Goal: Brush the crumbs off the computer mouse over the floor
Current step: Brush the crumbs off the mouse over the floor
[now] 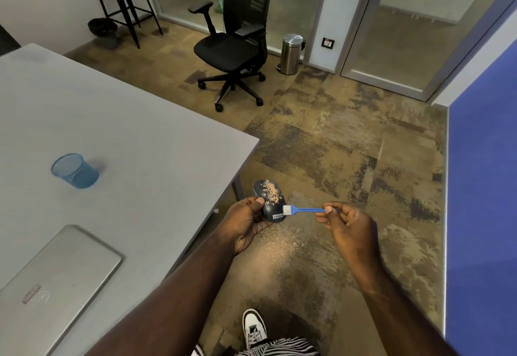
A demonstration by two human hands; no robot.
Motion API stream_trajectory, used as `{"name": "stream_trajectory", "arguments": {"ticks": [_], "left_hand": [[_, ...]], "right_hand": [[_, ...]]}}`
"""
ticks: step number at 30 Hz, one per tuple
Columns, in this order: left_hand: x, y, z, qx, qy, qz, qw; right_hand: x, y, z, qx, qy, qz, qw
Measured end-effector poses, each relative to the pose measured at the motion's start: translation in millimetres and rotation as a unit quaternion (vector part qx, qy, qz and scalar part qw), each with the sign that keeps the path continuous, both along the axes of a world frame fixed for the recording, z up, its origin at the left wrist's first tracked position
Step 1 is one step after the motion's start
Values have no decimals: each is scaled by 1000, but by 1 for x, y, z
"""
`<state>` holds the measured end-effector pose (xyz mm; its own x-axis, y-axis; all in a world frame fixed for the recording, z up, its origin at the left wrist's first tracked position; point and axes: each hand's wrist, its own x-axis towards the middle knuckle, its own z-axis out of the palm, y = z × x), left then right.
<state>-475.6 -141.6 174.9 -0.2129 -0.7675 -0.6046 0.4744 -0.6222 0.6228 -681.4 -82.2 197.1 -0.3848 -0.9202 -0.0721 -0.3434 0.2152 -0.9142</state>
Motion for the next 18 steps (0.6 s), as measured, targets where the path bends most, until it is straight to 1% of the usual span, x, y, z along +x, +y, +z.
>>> {"name": "stream_trajectory", "arguments": {"ticks": [2,5,7,9,11,13,15,17,18], "left_hand": [[0,0,-1,1,-7,-1,1000],[0,0,-1,0,-2,1,1000],[0,0,-1,-5,1,0,1000],[-1,0,0,-11,3,-6,1000],[-1,1,0,-15,2,-8,1000],[-1,1,0,-12,6,-5,1000],[-1,2,0,-9,11,-2,1000],[-2,2,0,-10,11,-4,1000],[-2,2,0,-11,8,-5,1000]], "right_hand": [[-5,-2,-1,5,6,-32,999],[-4,-2,2,-7,-20,-9,1000],[-3,-2,0,4,0,0,1000],[-7,-5,0,9,25,-30,999],[-12,-6,1,-6,1,-39,999],[-9,-4,4,-11,-25,-9,1000],[-6,-3,2,0,-2,9,1000],[-7,-5,3,3,31,-16,999],[-9,-6,3,-4,25,-28,999]]}}
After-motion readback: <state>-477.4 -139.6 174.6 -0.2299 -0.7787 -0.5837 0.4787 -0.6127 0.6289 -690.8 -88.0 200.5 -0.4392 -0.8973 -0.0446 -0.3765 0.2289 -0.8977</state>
